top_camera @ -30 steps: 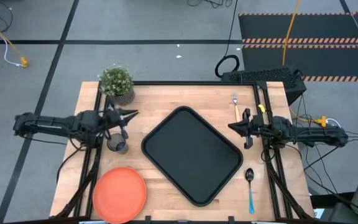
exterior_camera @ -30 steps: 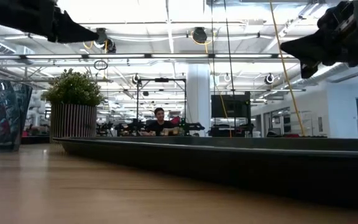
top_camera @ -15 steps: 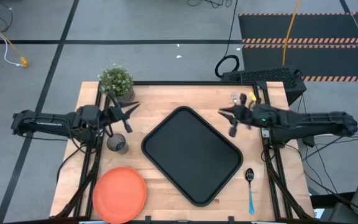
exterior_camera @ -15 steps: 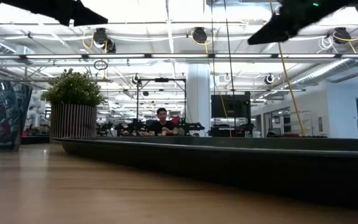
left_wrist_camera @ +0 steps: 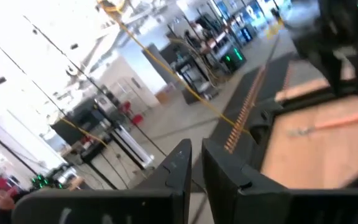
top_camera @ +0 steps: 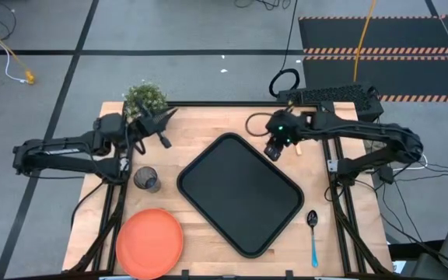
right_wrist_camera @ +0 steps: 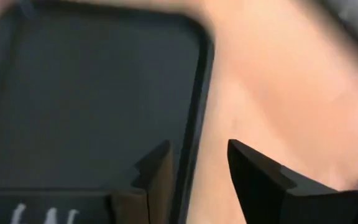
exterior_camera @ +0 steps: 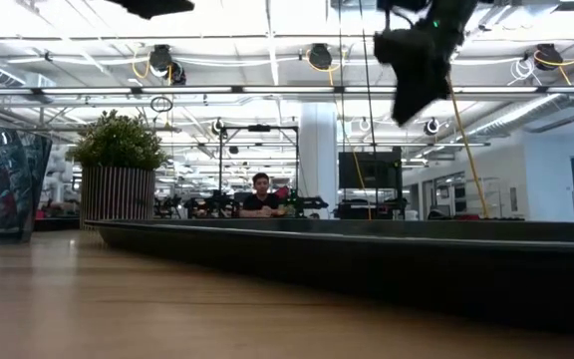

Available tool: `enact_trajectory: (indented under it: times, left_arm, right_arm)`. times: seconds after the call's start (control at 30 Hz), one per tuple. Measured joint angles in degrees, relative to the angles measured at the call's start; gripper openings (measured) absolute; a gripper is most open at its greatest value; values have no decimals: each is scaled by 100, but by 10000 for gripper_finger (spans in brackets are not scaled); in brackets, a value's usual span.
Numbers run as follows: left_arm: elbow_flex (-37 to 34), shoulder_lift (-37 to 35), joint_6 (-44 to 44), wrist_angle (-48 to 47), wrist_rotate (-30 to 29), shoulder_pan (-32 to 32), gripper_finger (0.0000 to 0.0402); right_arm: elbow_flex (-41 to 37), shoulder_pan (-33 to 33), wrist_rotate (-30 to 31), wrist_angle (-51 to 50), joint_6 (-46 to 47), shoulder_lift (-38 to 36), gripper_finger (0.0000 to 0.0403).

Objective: Pick and place plate/cup/fork/spoon on tray
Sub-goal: Adjust the black tray on the table

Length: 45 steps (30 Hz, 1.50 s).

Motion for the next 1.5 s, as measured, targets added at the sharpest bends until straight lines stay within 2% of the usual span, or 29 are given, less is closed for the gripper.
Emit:
enact_trajectory:
  times: [0.1, 0.27, 0.5, 0.77, 1.2, 1.5]
  left_arm:
    - [9, 261, 181, 564, 140, 125, 42]
    - [14, 629, 26, 973, 235, 305, 42]
    - [14, 1126, -151, 2162, 1181, 370, 42]
    - [10, 1131, -355, 2108, 1343, 282, 42]
    - [7, 1079, -376, 1740, 1335, 261, 42]
    - [7, 1058, -283, 1459, 844, 262, 42]
  right_arm:
    - [-218, 107, 52, -173, 457, 264, 158]
    - [-465, 278, 61, -52, 1066, 579, 164]
    - [-476, 342, 332, -54, 1383, 743, 165]
    - [-476, 505, 23, 309, 1612, 800, 165]
    - [-481, 738, 369, 184, 1834, 996, 164]
    - [-481, 741, 339, 211, 1348, 1737, 164]
